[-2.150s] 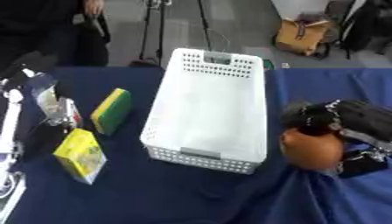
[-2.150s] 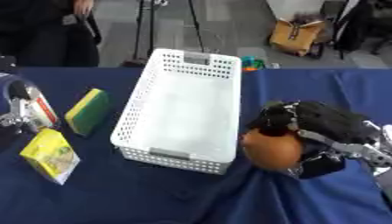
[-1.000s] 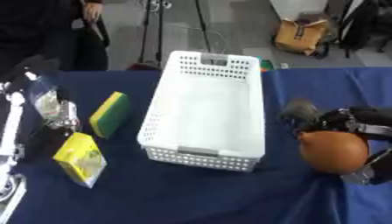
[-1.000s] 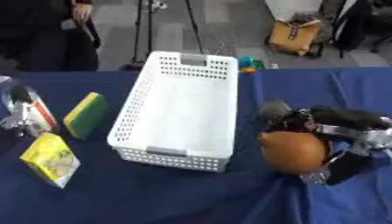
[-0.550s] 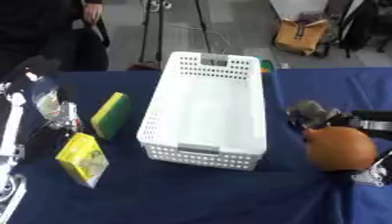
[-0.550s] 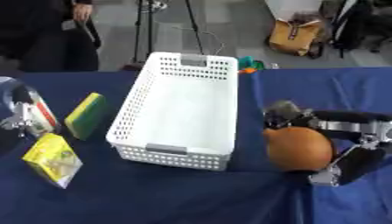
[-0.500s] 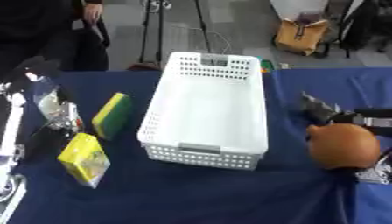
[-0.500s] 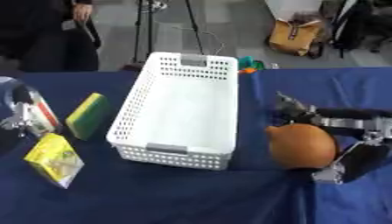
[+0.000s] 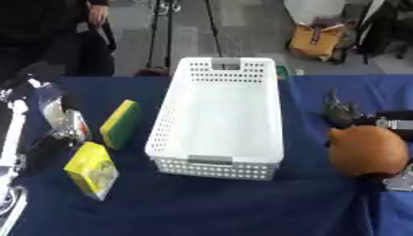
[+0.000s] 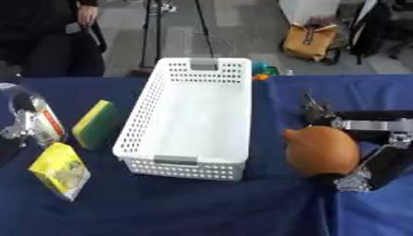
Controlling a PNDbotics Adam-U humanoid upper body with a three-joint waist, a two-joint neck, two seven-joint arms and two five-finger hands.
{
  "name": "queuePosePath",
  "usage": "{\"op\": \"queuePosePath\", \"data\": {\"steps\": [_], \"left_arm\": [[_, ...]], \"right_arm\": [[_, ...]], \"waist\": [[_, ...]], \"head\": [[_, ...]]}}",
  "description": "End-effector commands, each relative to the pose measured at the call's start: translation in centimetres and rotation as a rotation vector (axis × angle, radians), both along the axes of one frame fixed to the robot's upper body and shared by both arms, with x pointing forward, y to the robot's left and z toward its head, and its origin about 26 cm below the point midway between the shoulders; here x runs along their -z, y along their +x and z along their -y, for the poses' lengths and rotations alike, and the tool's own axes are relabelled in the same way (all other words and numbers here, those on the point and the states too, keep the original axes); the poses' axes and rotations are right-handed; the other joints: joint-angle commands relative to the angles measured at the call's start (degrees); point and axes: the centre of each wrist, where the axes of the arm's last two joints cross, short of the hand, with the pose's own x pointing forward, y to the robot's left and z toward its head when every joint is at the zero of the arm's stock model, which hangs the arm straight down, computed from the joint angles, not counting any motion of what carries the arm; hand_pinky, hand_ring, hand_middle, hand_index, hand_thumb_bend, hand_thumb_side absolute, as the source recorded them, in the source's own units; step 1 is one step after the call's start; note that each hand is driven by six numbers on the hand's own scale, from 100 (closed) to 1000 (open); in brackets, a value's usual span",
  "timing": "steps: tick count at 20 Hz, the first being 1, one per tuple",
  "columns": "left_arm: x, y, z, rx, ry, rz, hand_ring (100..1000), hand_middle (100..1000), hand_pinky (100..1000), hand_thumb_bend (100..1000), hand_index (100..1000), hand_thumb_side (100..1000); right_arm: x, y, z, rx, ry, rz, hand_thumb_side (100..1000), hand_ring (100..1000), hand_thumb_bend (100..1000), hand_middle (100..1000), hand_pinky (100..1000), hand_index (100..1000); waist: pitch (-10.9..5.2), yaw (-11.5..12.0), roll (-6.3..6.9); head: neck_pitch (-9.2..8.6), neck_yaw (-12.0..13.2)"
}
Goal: Pick up objects on the table and place them in the box.
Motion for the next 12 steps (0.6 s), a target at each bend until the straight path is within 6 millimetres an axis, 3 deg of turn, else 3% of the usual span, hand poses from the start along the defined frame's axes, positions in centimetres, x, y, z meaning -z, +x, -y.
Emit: {"op": "queuePosePath", "data": {"steps": [1, 12], "left_arm": [[-0.96, -0.22, -0.23, 0.003, 0.028, 0.023, 931, 673, 1000, 100, 866, 640], [-1.09, -0.17, -0.15, 0.011, 0.034, 0.025, 930, 676, 1000, 100, 866, 634]], "right_arm": [[-2.37, -0.60, 0.58, -0.001, 0.002, 0.074, 302, 470, 100, 340, 100, 373], [-1.83, -0.48, -0.38, -0.022, -0.009, 0.135, 308, 476, 100, 339, 100, 382]], "waist": [[-1.42, 0.1, -0.10], [-1.20, 0.3, -0.04]], "head": [[-0.68, 0.1], [-0.96, -0.1]]}}
